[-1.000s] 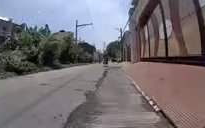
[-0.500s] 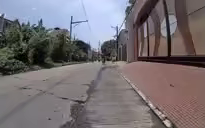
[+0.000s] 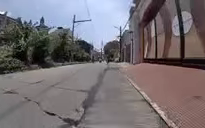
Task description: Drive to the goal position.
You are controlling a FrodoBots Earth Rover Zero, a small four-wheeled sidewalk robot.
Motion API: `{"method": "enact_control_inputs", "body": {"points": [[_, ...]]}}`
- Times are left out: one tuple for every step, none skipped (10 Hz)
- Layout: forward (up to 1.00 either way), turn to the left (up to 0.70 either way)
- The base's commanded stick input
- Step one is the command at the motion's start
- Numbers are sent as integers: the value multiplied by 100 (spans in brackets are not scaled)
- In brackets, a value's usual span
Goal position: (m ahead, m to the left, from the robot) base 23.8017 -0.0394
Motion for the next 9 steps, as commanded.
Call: {"method": "enact_control_inputs", "body": {"points": [[100, -40], [100, -40], [100, -38], [100, -32], [100, -10], [100, -2], [100, -2], [100, -2], [100, -8]]}}
